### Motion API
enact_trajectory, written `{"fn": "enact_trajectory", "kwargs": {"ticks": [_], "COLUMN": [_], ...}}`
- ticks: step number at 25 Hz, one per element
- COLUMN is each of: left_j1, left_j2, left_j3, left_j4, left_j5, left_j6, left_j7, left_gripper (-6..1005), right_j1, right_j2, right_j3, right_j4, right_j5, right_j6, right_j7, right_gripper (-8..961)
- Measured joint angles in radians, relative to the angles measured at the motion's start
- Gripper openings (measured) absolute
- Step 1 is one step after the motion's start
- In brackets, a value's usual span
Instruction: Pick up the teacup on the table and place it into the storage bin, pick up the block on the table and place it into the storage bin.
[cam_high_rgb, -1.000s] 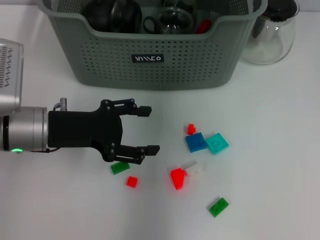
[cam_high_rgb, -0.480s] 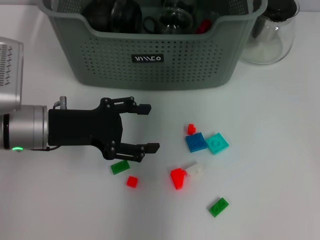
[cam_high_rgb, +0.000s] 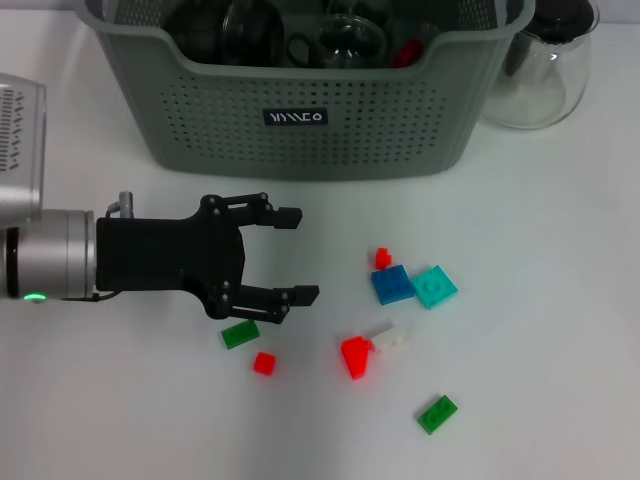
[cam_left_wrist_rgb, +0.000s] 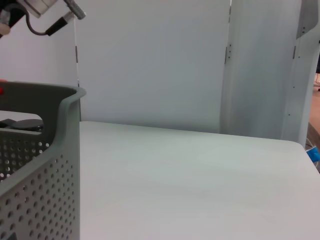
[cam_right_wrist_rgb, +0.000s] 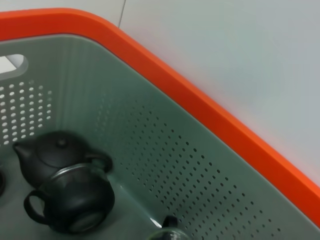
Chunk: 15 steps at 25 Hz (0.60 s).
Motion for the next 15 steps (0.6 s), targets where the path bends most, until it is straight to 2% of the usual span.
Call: {"fn": "enact_trajectory", "kwargs": {"ticks": [3,8,11,15], "left_j1": [0.000,0.001,0.003,0.007], "left_j2": [0.000,-0.001,-0.001,-0.002], "left_j3": [0.000,0.000,0.000,0.000], "left_j4": [-0.004,-0.007,-0.007,-0.008], "left_j5": [0.000,0.000,0.000,0.000], "left_j6": [0.000,0.003,0.009,0.012], "left_j7": [0.000,0.000,0.000,0.000], "left_gripper": [856,856,856,856], "right_j1": [-0.005,-0.015,-0.033,-0.074], "right_j2": [0.000,-0.003,-0.005,-0.017], "right_j3": [-0.006,0.006,0.013,0.019], "right_j4": [0.002,-0.024,-0.094,-0.231], "right_j5": [0.000,0.012,0.048,0.139], "right_j6": [0.009,-0.010,-0.069,-0.229], "right_j7": [0.001,0.001,-0.007,-0.038], "right_gripper": [484,693,761,759]}}
